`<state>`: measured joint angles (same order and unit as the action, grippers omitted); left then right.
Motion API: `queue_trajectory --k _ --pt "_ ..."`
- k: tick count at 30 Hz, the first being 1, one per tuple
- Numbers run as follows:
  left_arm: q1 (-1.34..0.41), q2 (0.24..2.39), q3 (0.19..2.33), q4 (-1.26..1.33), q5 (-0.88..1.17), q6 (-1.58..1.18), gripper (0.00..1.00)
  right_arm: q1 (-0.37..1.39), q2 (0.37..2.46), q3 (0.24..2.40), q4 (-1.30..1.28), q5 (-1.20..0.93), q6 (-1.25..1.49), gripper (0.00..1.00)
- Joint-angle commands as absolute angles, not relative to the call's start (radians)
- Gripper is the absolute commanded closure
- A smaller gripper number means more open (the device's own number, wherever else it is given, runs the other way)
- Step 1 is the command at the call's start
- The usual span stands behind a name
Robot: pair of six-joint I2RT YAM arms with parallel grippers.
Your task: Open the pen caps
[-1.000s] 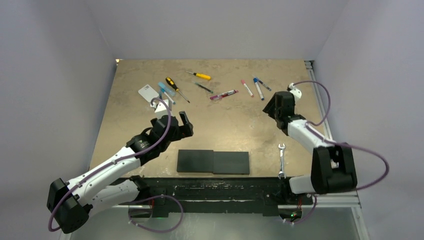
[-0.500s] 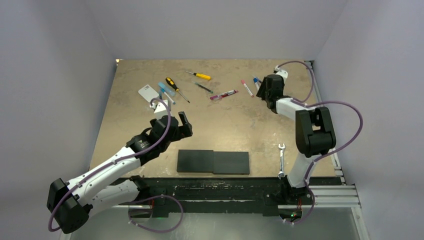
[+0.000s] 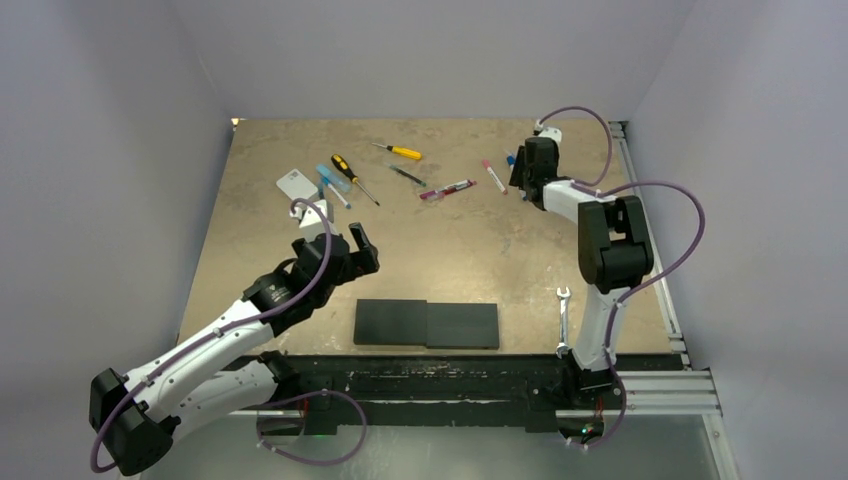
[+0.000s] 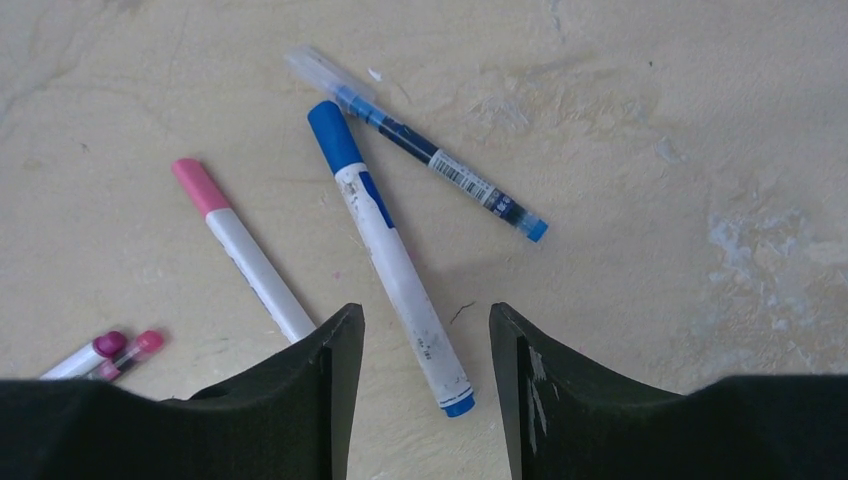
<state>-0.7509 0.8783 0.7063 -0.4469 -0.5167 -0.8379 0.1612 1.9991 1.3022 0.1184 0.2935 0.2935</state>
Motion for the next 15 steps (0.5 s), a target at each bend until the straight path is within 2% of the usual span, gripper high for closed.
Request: queue_trajectory --k 1,6,15 --pt "-0.747 0.871 0.720 -0.449 -0.535 -0.838 0.07 0.157 2.012 1.341 0.104 0.273 0.241 0.47" --pt "-0.747 0.874 0.716 -0.449 -0.529 -0.842 0.07 0.158 2.049 1.361 0.077 0.266 0.244 0.50" --pt "-0.747 0.866 0.708 -0.451 -0.532 -0.853 0.07 0.158 2.088 1.401 0.046 0.257 0.248 0.60"
